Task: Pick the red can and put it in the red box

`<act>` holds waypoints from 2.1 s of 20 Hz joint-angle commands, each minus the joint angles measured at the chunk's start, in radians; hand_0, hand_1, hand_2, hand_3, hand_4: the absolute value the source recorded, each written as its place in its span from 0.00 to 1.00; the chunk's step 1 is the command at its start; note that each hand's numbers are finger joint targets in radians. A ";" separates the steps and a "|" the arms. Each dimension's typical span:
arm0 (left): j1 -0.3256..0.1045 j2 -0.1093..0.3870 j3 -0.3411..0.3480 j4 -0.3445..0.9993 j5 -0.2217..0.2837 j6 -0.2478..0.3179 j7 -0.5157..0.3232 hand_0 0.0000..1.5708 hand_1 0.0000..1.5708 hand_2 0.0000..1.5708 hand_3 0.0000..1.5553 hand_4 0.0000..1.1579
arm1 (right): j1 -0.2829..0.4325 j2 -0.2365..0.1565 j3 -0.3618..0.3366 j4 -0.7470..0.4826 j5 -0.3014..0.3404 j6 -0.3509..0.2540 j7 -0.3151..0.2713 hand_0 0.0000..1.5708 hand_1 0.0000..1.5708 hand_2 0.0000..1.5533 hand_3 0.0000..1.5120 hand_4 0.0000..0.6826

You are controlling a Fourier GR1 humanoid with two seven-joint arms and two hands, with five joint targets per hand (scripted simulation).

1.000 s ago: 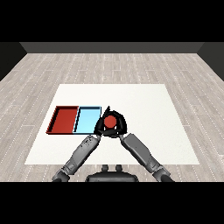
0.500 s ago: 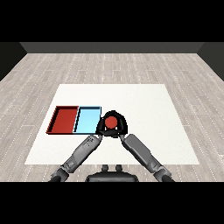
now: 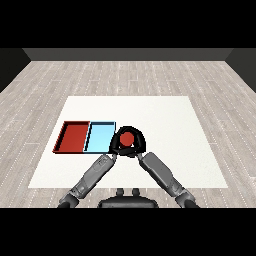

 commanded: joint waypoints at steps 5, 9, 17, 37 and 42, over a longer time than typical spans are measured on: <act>-0.025 -0.032 -0.002 -0.012 0.005 0.024 0.026 1.00 1.00 0.97 0.92 0.78 | 0.000 0.017 0.044 -0.056 0.022 -0.056 0.034 0.96 0.96 0.94 0.92 0.80; -0.030 -0.032 -0.024 -0.009 0.051 0.046 -0.018 1.00 1.00 0.99 0.96 0.97 | 0.083 0.017 0.039 -0.107 -0.020 0.041 0.010 0.80 0.80 0.81 0.79 0.00; -0.037 -0.032 0.015 0.094 0.100 0.003 -0.120 1.00 1.00 1.00 0.96 0.99 | -0.092 0.018 -0.049 0.034 -0.034 0.063 0.007 0.00 0.00 0.00 0.00 0.00; 0.069 -0.003 0.085 -0.026 -0.006 -0.007 -0.049 1.00 1.00 0.99 0.94 0.97 | 0.067 -0.141 -0.316 -0.444 0.074 0.072 0.201 0.00 0.00 0.00 0.00 0.00; 0.120 0.100 0.153 -0.071 0.003 -0.084 -0.093 1.00 1.00 1.00 0.95 0.98 | 0.230 -0.206 -0.414 -0.460 0.015 0.154 0.127 0.00 0.00 0.00 0.00 0.00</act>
